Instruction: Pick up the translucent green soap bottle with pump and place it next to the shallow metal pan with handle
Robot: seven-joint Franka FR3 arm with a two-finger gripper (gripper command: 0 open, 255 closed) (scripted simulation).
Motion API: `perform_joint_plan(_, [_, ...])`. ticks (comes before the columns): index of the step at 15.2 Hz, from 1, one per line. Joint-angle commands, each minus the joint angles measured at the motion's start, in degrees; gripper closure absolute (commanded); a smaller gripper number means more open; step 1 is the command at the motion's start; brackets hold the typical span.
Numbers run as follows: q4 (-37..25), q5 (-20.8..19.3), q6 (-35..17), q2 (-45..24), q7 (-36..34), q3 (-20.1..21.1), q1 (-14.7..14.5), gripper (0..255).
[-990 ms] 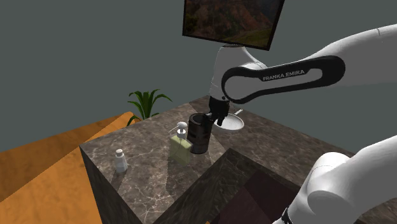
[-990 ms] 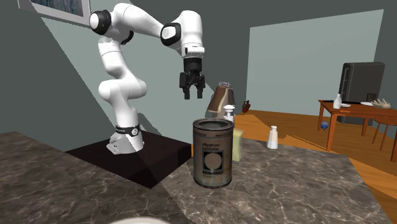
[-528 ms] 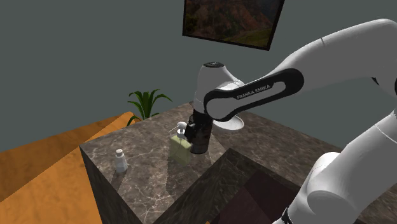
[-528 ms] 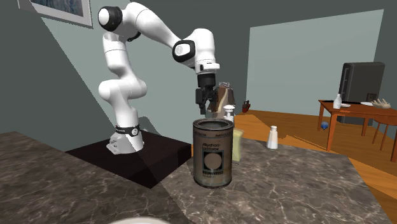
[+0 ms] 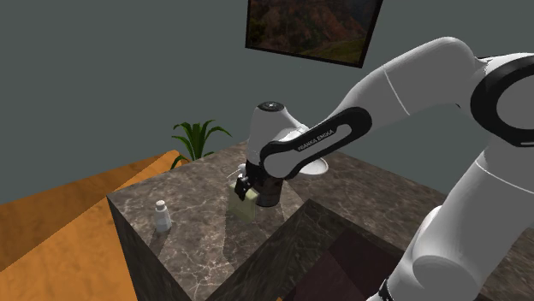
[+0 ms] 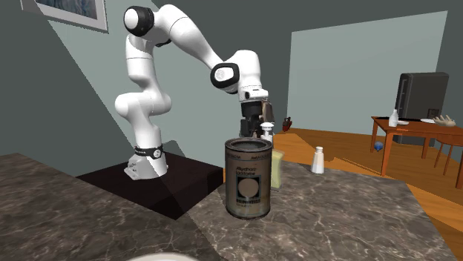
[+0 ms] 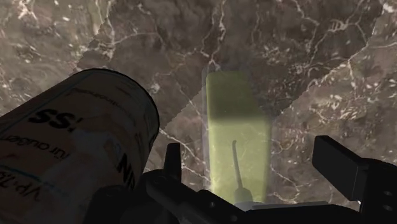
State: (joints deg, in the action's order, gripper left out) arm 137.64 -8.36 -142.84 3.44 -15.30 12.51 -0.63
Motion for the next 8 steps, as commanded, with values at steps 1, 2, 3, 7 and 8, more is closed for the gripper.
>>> perform_joint_plan(1, [0.07, -0.84, -1.65, -1.59, -0.49, -0.08, 0.21, 0])
perform_joint_plan(2, [0.14, -1.25, -2.39, -2.28, -0.78, -0.12, 0.27, 0])
perform_joint_plan(3, [0.23, -1.92, -3.54, -3.4, -1.25, -0.18, 0.38, 0])
perform_joint_plan(7, [0.23, -1.92, -3.54, -3.4, -1.25, -0.2, 0.36, 0])
perform_joint_plan(8, [0.23, -1.92, -3.54, -3.4, -1.25, -0.2, 0.36, 0])
